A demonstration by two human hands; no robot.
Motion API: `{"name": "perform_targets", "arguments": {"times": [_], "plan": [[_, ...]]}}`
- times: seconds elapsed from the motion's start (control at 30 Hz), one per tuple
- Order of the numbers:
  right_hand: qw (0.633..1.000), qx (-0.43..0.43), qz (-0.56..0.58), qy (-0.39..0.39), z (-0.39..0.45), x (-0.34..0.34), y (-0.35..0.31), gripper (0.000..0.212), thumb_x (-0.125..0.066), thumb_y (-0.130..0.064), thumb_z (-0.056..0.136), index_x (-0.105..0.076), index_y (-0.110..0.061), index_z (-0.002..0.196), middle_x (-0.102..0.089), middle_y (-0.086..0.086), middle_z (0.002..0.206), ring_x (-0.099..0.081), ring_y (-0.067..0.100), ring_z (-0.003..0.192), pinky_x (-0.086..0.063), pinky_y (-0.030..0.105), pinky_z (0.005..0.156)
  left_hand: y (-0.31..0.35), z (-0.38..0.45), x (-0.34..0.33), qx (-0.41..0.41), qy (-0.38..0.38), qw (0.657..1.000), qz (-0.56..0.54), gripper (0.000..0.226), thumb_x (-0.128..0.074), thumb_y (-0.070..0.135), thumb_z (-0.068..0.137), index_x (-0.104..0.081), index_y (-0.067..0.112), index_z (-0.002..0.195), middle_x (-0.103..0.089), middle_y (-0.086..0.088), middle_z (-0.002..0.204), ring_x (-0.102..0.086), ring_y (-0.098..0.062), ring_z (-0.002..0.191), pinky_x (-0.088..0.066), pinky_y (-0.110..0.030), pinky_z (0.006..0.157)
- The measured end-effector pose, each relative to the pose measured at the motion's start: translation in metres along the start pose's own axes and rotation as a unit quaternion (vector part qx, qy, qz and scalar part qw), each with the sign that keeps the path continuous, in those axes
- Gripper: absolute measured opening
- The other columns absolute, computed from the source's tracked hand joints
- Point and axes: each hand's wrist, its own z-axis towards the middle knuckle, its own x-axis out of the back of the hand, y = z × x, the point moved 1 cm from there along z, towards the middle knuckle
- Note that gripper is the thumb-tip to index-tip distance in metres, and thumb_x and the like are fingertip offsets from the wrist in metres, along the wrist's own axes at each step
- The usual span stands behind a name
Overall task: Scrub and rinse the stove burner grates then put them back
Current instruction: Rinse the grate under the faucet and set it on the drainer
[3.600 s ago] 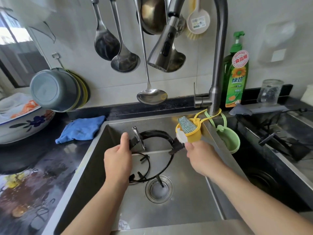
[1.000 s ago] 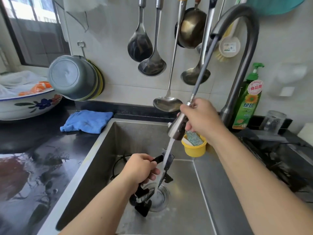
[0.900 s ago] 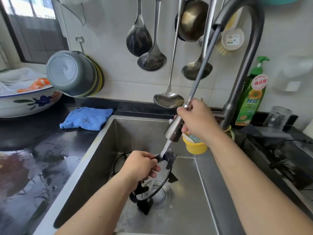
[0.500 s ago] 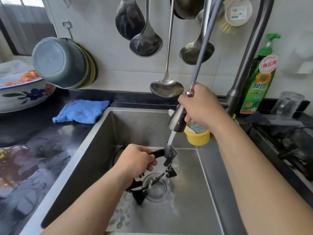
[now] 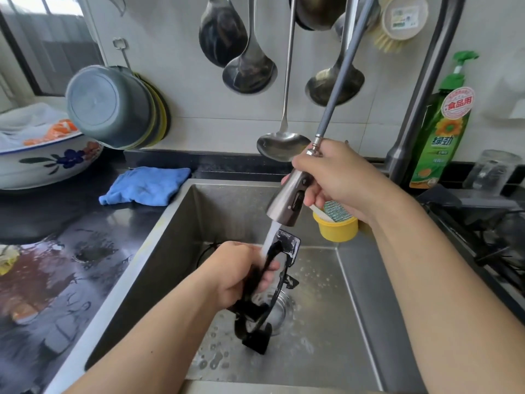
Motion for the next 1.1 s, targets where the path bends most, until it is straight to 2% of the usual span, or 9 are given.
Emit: {"name": "perform_targets", "arguments": {"times": [0.1,0.2,0.37,0.47,0.57,0.63,0.8,0.93,1.1], "plan": [[1.000,0.008,0.022,-0.005,0.000,-0.005,-0.004,0.003,-0.056,-0.022,0.093,-0.053,-0.021,0.092,-0.068,0.024,0.113,-0.064,0.022,0.050,-0.044,0.029,0.044,0.000,0.002,0.001,0.019,-0.039,0.997,-0.059,0.029,-0.036,-0.012,0.098,-0.064,-0.003,0.105,-0.060,-0.015,0.092,-0.059,-0.022,0.069,-0.055,-0.032,0.065],[1.000,0.023,-0.003,0.007,0.001,-0.006,-0.004,0.004,-0.054,-0.023,0.093,-0.054,-0.020,0.091,-0.070,0.023,0.107,-0.065,0.022,0.051,-0.046,0.032,0.049,0.001,0.004,0.005,0.012,-0.038,0.994,-0.104,0.025,-0.041,-0.012,0.097,-0.059,-0.011,0.114,-0.062,-0.021,0.097,-0.063,-0.030,0.080,-0.057,-0.038,0.074],[0.999,0.013,-0.040,0.003,0.003,-0.005,-0.001,0.029,-0.052,-0.032,0.086,-0.054,-0.006,0.101,-0.073,0.024,0.093,-0.065,0.029,0.054,-0.046,0.045,0.061,0.004,0.007,0.008,-0.029,0.023,0.980,-0.194,0.037,-0.043,-0.012,0.099,-0.043,-0.012,0.136,-0.067,-0.034,0.113,-0.072,-0.033,0.084,-0.064,-0.045,0.074],[0.999,0.025,-0.046,0.008,0.002,-0.006,-0.002,0.021,-0.053,-0.029,0.089,-0.054,-0.008,0.094,-0.071,0.023,0.085,-0.067,0.030,0.055,-0.046,0.043,0.061,0.005,0.007,0.008,-0.047,0.050,0.975,-0.211,0.039,-0.043,-0.020,0.094,-0.046,-0.011,0.132,-0.061,-0.035,0.128,-0.074,-0.031,0.088,-0.059,-0.049,0.084],[0.998,0.033,-0.053,0.013,0.001,-0.005,-0.005,0.012,-0.054,-0.025,0.092,-0.055,-0.014,0.088,-0.067,0.027,0.081,-0.067,0.029,0.055,-0.046,0.042,0.061,0.006,0.008,0.009,-0.063,0.066,0.970,-0.223,0.036,-0.045,-0.022,0.092,-0.050,-0.008,0.124,-0.066,-0.031,0.115,-0.074,-0.032,0.089,-0.061,-0.048,0.081],[0.998,0.028,-0.062,0.012,0.001,-0.004,-0.004,0.013,-0.056,-0.027,0.091,-0.055,-0.015,0.087,-0.068,0.025,0.077,-0.066,0.030,0.054,-0.046,0.042,0.060,0.007,0.010,0.010,-0.071,0.073,0.966,-0.236,0.039,-0.045,-0.021,0.093,-0.051,-0.011,0.130,-0.067,-0.028,0.111,-0.074,-0.032,0.089,-0.063,-0.044,0.078],[0.997,0.009,-0.077,0.010,0.001,0.004,-0.002,0.023,-0.056,-0.026,0.089,-0.056,-0.005,0.096,-0.067,0.028,0.079,-0.065,0.028,0.053,-0.047,0.039,0.057,0.007,0.009,0.011,-0.079,0.097,0.963,-0.239,0.040,-0.044,-0.020,0.094,-0.051,-0.010,0.132,-0.067,-0.026,0.114,-0.075,-0.031,0.095,-0.064,-0.041,0.079],[0.997,0.027,-0.070,0.016,0.002,-0.003,-0.002,0.012,-0.055,-0.026,0.091,-0.055,-0.015,0.086,-0.067,0.019,0.072,-0.069,0.033,0.056,-0.049,0.040,0.060,0.008,0.007,0.010,-0.074,0.100,0.964,-0.237,0.044,-0.044,-0.022,0.091,-0.052,-0.011,0.132,-0.068,-0.025,0.110,-0.075,-0.029,0.089,-0.064,-0.038,0.075],[0.997,0.027,-0.076,0.010,0.003,-0.002,-0.002,0.012,-0.054,-0.026,0.091,-0.053,-0.016,0.084,-0.061,0.015,0.070,-0.068,0.029,0.053,-0.048,0.038,0.057,0.009,0.004,0.007,-0.073,0.099,0.968,-0.217,0.043,-0.042,-0.023,0.091,-0.054,-0.012,0.131,-0.068,-0.026,0.109,-0.073,-0.028,0.084,-0.063,-0.035,0.068]]}}
